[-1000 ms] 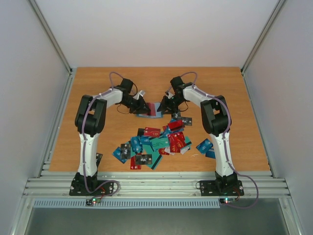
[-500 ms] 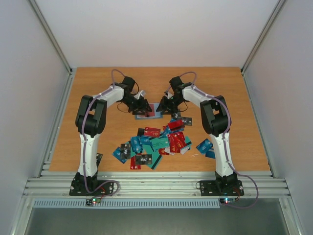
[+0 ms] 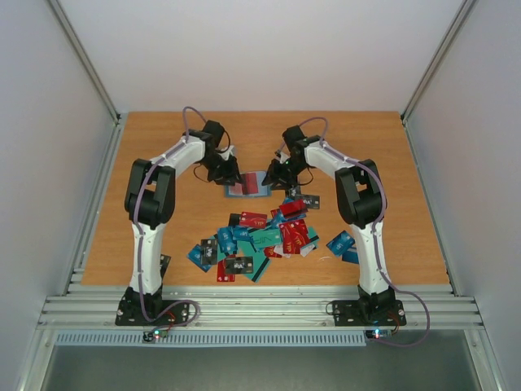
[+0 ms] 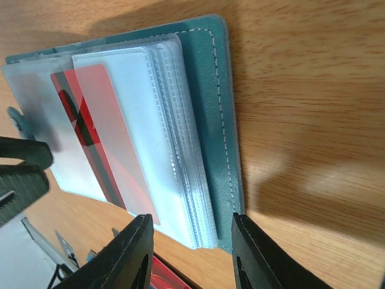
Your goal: Put the credit cards into the card holder
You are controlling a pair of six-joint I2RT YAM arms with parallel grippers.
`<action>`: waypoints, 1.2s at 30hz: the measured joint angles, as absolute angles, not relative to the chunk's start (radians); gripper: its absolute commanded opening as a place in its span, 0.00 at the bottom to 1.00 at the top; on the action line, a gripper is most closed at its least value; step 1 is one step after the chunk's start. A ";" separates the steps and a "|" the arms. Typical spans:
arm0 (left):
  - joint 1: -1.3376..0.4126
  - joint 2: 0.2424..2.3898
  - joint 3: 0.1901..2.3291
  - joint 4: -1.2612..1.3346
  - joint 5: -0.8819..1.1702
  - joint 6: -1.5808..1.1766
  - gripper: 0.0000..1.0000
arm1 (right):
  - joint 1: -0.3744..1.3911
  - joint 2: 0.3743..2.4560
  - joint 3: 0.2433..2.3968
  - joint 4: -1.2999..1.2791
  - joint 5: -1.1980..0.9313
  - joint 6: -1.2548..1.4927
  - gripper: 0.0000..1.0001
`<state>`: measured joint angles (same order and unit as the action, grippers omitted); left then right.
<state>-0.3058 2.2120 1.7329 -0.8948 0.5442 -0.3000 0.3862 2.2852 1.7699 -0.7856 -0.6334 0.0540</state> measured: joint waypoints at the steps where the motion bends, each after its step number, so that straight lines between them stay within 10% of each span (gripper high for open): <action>1: -0.307 2.212 1.745 -0.903 0.528 -0.301 0.25 | 0.387 2.282 1.770 -0.789 -0.624 0.051 0.36; 9: -0.356 2.207 1.805 -0.947 0.396 -0.322 0.06 | 0.387 2.267 1.772 -0.808 -0.564 0.036 0.34; 36: -0.421 2.326 1.935 -1.044 0.174 -0.340 0.00 | 0.433 2.379 2.017 -1.011 -0.344 -0.047 0.22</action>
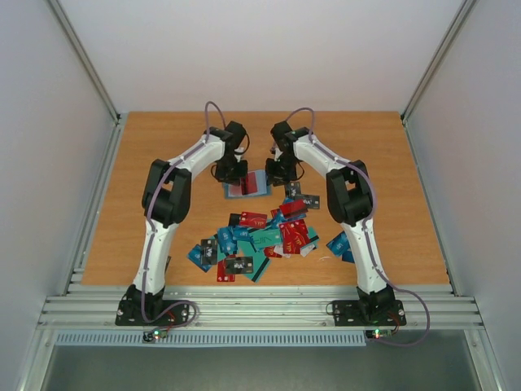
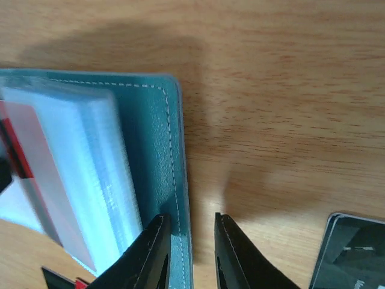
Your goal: Put the credit cards into the card holder
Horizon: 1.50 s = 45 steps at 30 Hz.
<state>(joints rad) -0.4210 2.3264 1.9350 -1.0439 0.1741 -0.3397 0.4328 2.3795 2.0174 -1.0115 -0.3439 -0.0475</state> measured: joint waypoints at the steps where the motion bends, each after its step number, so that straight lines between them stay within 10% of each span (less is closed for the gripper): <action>1: -0.421 2.327 1.939 -1.045 0.174 -0.339 0.00 | 0.434 2.389 2.022 -1.020 -0.342 -0.051 0.21; 45: -0.419 2.312 1.902 -0.993 0.344 -0.414 0.07 | 0.422 2.401 2.038 -1.074 -0.387 -0.097 0.30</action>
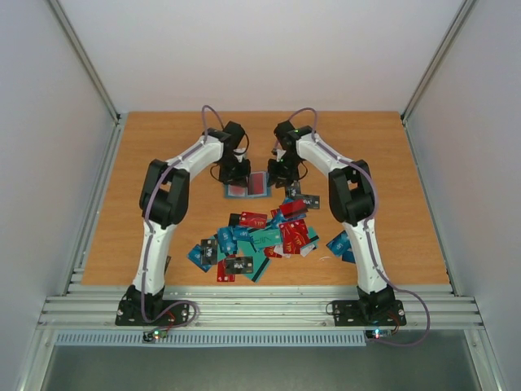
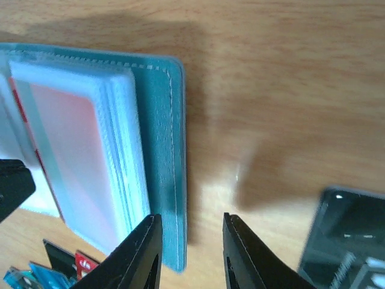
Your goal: Put the credit cards into the card holder
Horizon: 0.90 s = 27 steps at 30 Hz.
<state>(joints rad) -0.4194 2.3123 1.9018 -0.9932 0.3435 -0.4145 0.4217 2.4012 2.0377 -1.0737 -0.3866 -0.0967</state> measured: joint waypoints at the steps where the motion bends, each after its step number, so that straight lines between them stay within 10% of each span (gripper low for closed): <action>1: -0.419 2.300 1.895 -0.994 0.342 -0.414 0.08 | 0.419 2.390 2.028 -1.075 -0.389 -0.099 0.31; 27: -0.399 2.180 1.783 -0.840 0.504 -0.355 0.00 | 0.333 2.236 1.820 -0.843 -0.787 0.136 0.36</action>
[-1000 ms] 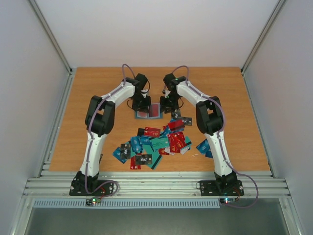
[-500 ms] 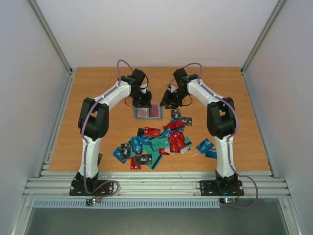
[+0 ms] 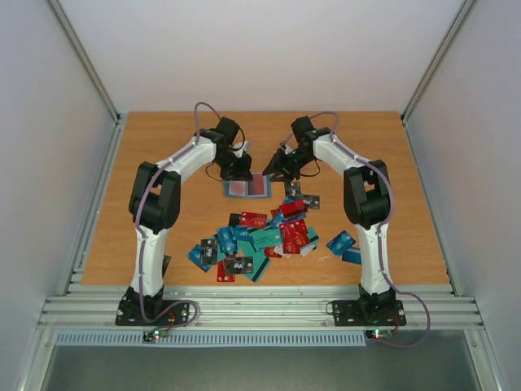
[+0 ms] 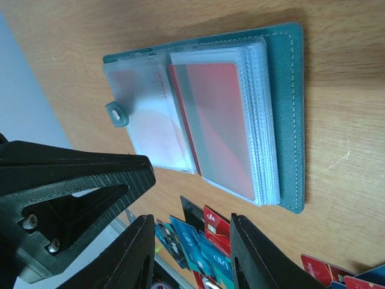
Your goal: Put the credit cards into the card holder
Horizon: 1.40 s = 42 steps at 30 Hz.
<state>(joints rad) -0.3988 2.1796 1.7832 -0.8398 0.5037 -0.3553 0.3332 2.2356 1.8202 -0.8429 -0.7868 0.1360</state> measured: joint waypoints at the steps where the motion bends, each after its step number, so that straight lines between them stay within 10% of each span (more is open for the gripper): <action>1: -0.398 2.180 1.775 -0.840 0.499 -0.352 0.00 | 0.333 2.238 1.817 -0.841 -0.787 0.139 0.35; 42: -0.392 2.238 1.681 -0.743 0.463 -0.357 0.00 | 0.336 2.319 1.845 -0.811 -0.843 0.149 0.36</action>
